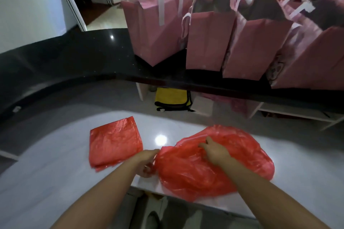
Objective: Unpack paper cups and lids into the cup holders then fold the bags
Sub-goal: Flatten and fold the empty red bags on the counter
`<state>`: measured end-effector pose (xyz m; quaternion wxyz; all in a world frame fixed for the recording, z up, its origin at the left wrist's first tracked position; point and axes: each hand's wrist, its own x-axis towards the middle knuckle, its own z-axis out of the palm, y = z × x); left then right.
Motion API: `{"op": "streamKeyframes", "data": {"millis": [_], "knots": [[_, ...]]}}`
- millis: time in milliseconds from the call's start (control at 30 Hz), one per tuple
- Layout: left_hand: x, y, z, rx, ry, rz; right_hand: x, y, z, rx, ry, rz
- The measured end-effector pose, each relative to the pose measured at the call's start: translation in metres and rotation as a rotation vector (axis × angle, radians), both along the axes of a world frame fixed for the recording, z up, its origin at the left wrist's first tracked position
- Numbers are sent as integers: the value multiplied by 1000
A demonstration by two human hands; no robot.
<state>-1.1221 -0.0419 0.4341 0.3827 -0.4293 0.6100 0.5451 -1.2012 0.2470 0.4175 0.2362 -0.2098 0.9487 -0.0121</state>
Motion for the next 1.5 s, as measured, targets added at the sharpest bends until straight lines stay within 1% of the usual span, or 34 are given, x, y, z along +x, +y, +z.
{"op": "streamKeyframes", "data": {"millis": [67,167,267,333,400,467,600,667,767,900,967,1033,1067,1133,1200,1233,1333,1367,1400,1500], "knots": [[-3,-6,0,70,18,-8,0,-5,-1,42,6,26],[-14,-15,0,64,47,-91,-2,-10,1,77,37,-1],[-32,-23,12,-68,143,-119,-12,-9,18,-17,77,-71],[-49,-28,30,-167,254,-83,-23,-8,36,-126,136,-123],[-68,-30,52,-214,365,-23,-36,-8,59,-218,195,-188],[-85,-27,77,-259,503,-54,-49,-7,79,-297,230,-247],[-104,-16,126,-386,810,-195,-70,5,116,-475,270,-341],[-107,-10,145,-446,920,-199,-79,16,130,-537,286,-363],[-106,-1,164,-579,1063,-147,-85,31,147,-625,313,-415],[-95,16,181,-621,1287,-6,-79,33,170,-833,355,-493],[-85,33,183,-625,1354,-83,-69,27,179,-923,326,-467],[-75,53,175,-637,1363,-255,-57,18,180,-967,226,-405],[-70,64,168,-634,1350,-340,-50,14,177,-940,188,-372],[-57,84,148,-600,1312,-465,-40,10,165,-792,173,-319],[-43,100,124,-557,1257,-517,-27,11,148,-627,219,-289],[-35,107,112,-543,1224,-527,-18,13,140,-598,257,-314],[-15,125,82,-485,1179,-560,12,19,121,-701,428,-392],[-9,130,76,-458,1176,-570,20,21,116,-723,439,-391],[-4,135,70,-428,1170,-572,28,21,111,-724,391,-395],[11,143,54,-378,1135,-579,52,24,96,-715,100,-401]]}}
